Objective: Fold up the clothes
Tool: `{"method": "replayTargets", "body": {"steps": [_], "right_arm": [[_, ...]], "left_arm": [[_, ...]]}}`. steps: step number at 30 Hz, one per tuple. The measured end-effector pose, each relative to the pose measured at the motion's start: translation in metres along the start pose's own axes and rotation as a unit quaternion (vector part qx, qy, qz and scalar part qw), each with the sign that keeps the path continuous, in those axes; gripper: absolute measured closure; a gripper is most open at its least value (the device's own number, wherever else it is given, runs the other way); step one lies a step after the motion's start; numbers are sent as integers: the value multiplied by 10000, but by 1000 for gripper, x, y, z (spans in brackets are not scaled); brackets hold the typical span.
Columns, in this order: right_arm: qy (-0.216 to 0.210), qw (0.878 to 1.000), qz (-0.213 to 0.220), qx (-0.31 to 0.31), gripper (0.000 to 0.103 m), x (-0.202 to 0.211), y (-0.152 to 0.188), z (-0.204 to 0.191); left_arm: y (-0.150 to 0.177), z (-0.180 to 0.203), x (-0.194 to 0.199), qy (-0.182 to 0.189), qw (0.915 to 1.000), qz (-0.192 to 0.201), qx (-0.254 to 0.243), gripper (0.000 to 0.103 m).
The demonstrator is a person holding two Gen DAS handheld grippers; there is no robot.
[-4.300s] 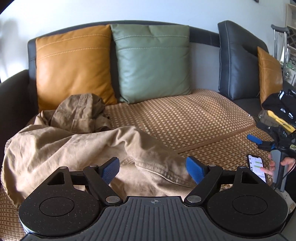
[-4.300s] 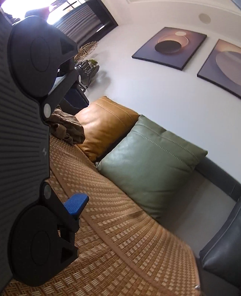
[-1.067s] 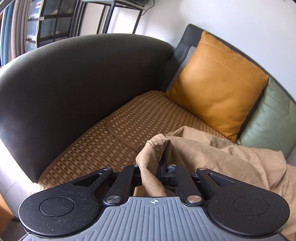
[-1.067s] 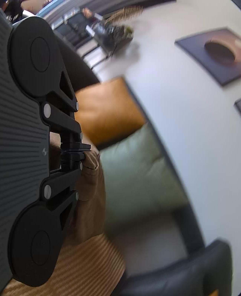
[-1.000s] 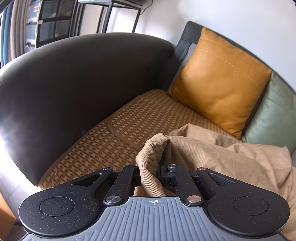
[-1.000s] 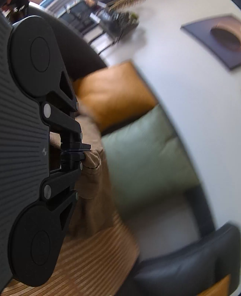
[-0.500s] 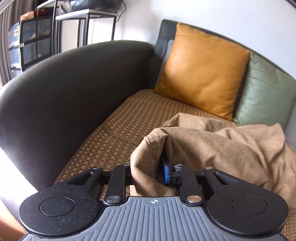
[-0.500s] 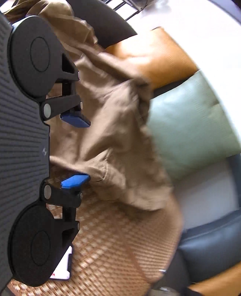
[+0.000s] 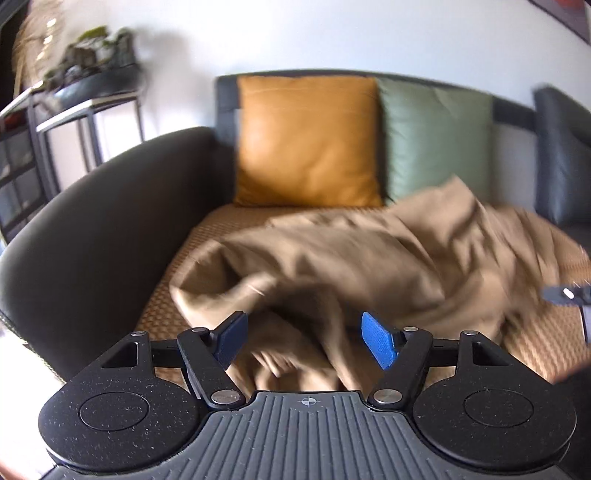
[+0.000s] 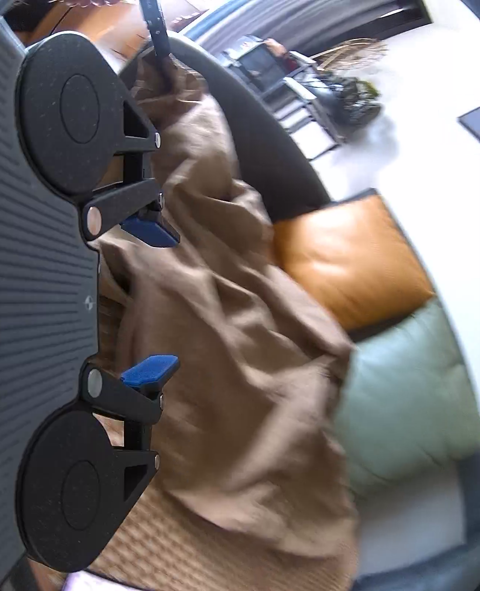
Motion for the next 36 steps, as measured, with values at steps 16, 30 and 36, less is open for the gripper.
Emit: {"method": "replayTargets", "body": {"steps": [16,30,36], "right_arm": [[-500,9920,-880,-749,32,-27,62,-37],[148,9874,61,-1575,30,-14,25,16],[568,9849,446,-1574,27,17,9,53]], "left_arm": [[81,59,-66,-47,9931,-927,-719,23],[15,149,-77,1064,9851,-372,-1298,22],[27,249,-126,1113,9371,-171,-3304,22]]}}
Point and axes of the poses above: each gripper's, at about its wrist camera, not at the fingertips, and x roughly against the way its jaws point, z to its right, y to its underside, the point moved 9 cm from there along -x, roughly the way its jaws point, and after that the axes turned 7 degrees about x, right-handed, at the moved point
